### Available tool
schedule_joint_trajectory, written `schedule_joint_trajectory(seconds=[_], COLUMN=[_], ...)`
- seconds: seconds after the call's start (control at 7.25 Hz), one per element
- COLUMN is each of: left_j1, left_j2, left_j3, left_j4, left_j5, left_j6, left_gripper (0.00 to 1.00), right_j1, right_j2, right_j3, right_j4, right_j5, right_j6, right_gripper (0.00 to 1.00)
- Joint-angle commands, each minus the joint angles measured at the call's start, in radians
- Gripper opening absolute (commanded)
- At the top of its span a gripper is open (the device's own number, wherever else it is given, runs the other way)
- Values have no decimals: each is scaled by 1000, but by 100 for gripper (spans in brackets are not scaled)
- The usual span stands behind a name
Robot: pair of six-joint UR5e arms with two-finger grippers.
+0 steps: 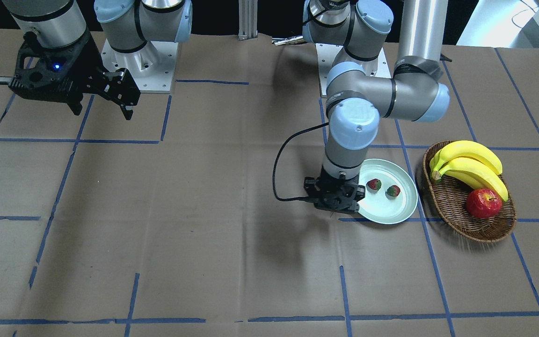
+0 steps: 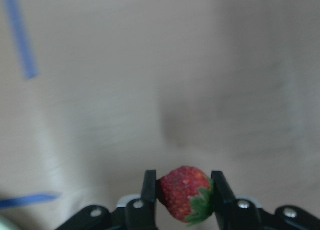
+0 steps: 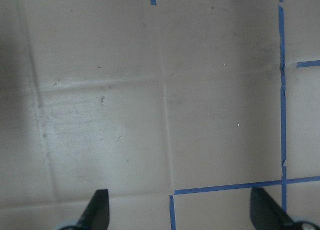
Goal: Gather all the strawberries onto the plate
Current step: 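Carry the strawberry to the plate with the left gripper and release it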
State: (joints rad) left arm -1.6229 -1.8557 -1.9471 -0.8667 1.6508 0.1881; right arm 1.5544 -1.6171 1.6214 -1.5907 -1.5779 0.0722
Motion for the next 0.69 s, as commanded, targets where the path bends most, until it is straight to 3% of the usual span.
schedule_joint_trajectory(seconds=[0.0, 0.14, 0.28, 0.41, 0.55], left_j1=[194, 242, 251, 251, 250], left_j2=[72, 61, 50, 50, 52], left_j3=[-137, -145, -147, -147, -147], left_j4=[50, 66, 66, 66, 64], left_j5=[17, 17, 15, 15, 15], left_j6=[263, 333, 341, 332, 329], left_gripper=[3, 7, 60, 93, 95], right_j1=[0, 0, 0, 1, 1], right_j2=[-1, 0, 0, 2, 0], right_j3=[0, 0, 0, 0, 0], right_j4=[0, 0, 0, 0, 0], right_j5=[-1, -1, -1, 1, -1], right_j6=[0, 0, 0, 0, 0], right_gripper=[100, 100, 100, 100, 100])
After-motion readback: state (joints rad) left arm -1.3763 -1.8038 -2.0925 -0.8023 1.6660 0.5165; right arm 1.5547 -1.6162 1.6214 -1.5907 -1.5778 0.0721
